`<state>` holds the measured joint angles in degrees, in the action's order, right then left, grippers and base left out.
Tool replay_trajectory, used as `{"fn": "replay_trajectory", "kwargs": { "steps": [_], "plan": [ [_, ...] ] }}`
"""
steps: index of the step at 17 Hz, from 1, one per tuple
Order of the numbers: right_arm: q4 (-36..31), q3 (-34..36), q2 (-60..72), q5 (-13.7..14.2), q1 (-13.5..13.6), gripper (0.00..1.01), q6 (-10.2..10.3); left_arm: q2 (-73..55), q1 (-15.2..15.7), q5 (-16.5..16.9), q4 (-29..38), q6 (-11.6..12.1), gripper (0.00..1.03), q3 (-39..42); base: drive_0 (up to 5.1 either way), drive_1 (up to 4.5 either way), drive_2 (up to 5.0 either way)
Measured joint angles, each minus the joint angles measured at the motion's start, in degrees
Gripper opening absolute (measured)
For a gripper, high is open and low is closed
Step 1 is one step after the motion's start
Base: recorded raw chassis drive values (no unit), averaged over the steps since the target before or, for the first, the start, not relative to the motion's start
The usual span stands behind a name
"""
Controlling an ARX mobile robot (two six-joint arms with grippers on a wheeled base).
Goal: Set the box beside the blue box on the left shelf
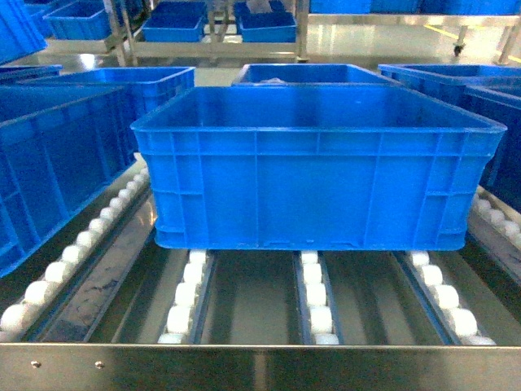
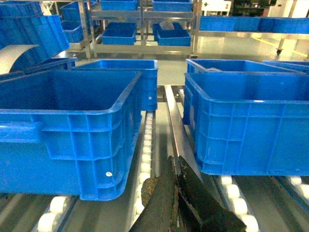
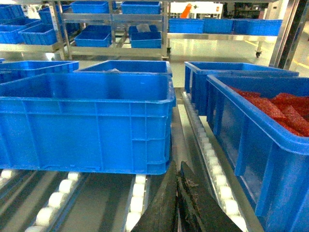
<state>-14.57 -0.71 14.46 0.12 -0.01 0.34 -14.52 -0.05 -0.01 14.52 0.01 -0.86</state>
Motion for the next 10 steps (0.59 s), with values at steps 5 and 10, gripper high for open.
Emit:
{"fn": "replay_trajectory", "kwargs": {
  "steps": [5,10],
  "plan": [
    [4.0,0.0,-3.9,0.0,0.0,0.02,0.0,4.0,0.0,0.0,-4.0,0.0,0.02,0.0,0.0,0.00,0.0],
    [15.2,0.0,-12.7,-0.1,0.0,0.02,0.0,12.6,0.0,-0.2,-15.5,0.0,0.02,0.0,0.0,0.00,0.0]
  ]
}}
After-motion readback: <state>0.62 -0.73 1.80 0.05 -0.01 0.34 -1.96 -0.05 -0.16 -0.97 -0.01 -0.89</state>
